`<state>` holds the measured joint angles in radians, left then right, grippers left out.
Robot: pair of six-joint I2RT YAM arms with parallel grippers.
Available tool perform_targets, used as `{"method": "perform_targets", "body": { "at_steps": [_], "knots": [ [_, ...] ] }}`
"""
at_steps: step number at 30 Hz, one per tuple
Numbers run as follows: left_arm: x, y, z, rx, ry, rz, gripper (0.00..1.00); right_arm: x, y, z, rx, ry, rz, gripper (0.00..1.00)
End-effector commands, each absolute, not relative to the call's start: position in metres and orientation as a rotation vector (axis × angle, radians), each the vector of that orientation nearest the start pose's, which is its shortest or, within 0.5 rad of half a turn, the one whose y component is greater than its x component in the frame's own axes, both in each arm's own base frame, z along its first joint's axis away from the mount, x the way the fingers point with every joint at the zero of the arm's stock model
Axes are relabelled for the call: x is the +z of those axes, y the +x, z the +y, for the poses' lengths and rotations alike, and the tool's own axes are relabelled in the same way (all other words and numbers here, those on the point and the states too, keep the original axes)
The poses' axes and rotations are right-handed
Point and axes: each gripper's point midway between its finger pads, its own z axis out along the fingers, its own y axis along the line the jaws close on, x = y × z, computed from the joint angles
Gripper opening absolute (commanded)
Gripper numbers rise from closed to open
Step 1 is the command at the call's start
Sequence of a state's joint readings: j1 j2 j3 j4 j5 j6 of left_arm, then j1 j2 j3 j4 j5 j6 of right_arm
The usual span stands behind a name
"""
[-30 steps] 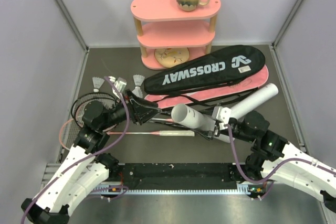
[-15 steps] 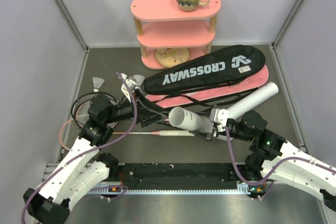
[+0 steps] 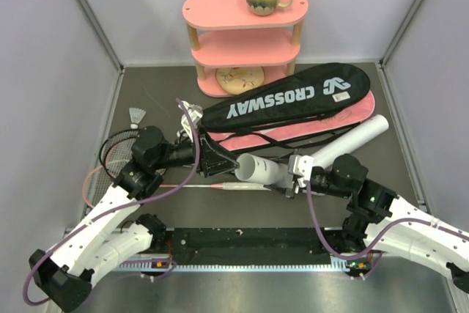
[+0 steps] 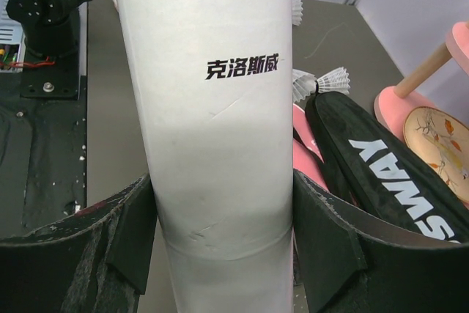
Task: Pack up the badminton gear
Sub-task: Open the lid of the shuttle tube.
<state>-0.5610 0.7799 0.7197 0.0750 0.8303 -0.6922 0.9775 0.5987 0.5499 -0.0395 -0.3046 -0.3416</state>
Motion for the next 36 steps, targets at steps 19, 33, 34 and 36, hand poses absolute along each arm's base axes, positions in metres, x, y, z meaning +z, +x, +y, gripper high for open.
{"method": "perform_targets", "body": {
  "at_steps": [19,33,34,36],
  "knots": [
    [0.297,0.142,-0.269,-1.337,0.794,1.778,0.00,0.288,0.134,0.271,0.693,-1.203,1.123,0.35],
    [0.300,0.151,-0.263,-1.241,0.769,1.798,0.00,0.275,0.144,0.310,0.774,-1.276,1.374,0.99],
    [0.299,0.153,-0.262,-1.236,0.759,1.802,0.00,0.278,0.144,0.313,0.758,-1.280,1.362,0.99],
    [0.300,0.153,-0.261,-1.229,0.753,1.798,0.00,0.275,0.143,0.320,0.688,-1.306,1.337,0.95]
  ]
}}
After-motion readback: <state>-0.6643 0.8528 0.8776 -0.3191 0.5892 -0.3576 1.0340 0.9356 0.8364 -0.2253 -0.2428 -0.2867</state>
